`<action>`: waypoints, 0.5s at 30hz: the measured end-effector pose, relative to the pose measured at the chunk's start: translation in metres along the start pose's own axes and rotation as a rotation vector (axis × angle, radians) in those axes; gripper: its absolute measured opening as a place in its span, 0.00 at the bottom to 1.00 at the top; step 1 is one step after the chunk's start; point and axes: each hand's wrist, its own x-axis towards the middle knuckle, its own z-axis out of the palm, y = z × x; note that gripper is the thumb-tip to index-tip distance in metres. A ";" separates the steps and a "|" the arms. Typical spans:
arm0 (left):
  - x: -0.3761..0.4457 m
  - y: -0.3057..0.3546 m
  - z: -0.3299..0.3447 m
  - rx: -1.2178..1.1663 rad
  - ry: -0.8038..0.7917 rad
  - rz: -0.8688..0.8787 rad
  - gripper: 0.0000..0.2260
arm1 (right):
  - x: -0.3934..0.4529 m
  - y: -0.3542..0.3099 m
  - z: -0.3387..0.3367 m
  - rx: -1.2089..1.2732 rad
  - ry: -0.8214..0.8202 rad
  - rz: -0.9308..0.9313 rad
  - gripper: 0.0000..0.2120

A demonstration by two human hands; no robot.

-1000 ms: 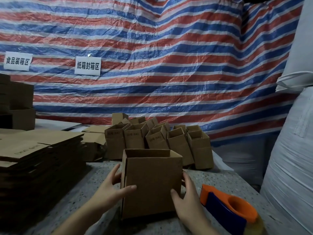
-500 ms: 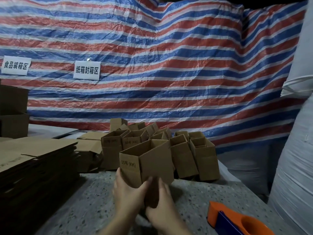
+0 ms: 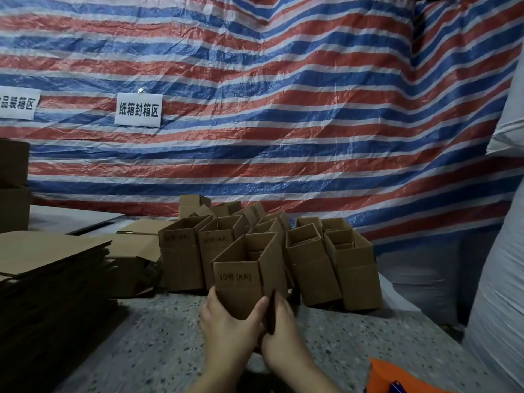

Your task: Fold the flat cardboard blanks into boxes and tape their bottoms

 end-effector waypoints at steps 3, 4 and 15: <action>0.004 0.001 0.004 -0.013 -0.031 0.041 0.51 | 0.007 0.003 0.000 0.009 0.033 -0.024 0.36; 0.006 0.002 0.005 -0.019 -0.045 0.052 0.50 | 0.010 0.003 0.000 0.014 0.048 -0.029 0.34; 0.026 0.005 0.017 -0.043 -0.094 0.063 0.41 | 0.038 0.006 0.003 -0.026 0.095 -0.021 0.34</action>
